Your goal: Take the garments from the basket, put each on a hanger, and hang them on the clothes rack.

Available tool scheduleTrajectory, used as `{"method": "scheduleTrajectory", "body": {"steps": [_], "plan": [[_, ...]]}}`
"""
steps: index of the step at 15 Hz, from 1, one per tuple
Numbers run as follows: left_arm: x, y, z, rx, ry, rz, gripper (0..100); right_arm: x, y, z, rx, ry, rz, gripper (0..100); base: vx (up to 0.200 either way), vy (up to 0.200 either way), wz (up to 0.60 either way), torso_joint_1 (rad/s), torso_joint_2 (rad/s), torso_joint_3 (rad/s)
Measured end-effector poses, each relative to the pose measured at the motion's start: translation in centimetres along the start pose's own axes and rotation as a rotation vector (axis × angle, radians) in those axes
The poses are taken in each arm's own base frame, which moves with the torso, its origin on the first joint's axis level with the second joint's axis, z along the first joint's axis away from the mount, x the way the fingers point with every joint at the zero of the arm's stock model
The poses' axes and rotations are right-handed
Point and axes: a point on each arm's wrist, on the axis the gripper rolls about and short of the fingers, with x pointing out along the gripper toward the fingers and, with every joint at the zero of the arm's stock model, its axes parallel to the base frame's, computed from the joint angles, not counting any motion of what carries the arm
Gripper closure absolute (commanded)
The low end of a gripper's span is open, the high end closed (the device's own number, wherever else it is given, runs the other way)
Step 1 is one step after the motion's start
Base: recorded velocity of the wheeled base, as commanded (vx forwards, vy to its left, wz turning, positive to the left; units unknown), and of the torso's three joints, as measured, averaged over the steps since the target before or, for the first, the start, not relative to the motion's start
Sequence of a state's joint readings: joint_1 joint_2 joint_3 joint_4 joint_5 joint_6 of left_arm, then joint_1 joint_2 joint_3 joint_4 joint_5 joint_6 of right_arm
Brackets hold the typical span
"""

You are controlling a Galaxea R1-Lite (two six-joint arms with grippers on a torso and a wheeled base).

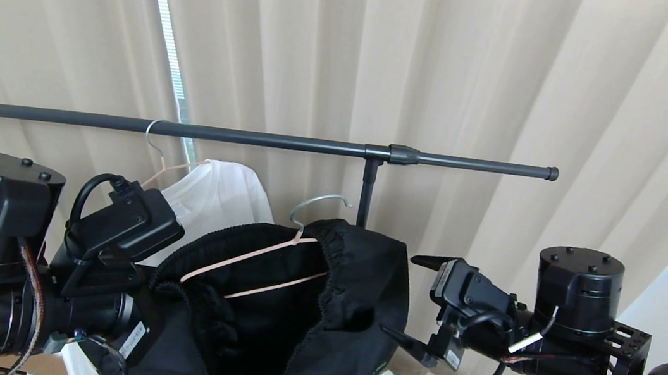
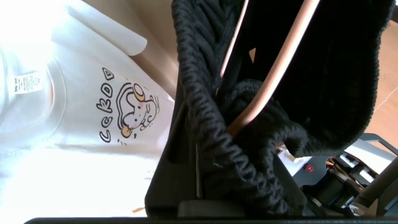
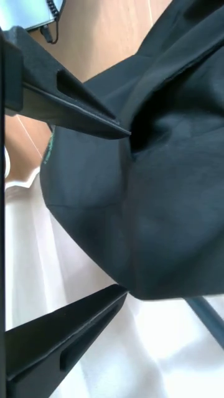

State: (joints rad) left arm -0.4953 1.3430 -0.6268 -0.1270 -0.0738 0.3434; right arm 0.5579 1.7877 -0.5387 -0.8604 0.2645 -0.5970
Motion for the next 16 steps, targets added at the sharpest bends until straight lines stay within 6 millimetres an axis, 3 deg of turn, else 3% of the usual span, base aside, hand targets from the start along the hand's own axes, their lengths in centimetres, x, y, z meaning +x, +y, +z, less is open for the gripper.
{"method": "scheduleTrajectory", "body": {"steps": [5,16], "plan": [[0.0,-0.2,-0.2,0.004,0.007,-0.009,100,0.4,2.1,1.1,0.051,-0.026,0.07,0,0.0,0.0,0.0,0.0,0.0,0.0],[0.1,-0.9,0.1,0.024,-0.004,-0.037,100,1.5,2.7,1.4,0.051,-0.067,0.029,0,0.0,0.0,0.0,0.0,0.0,0.0]]}}
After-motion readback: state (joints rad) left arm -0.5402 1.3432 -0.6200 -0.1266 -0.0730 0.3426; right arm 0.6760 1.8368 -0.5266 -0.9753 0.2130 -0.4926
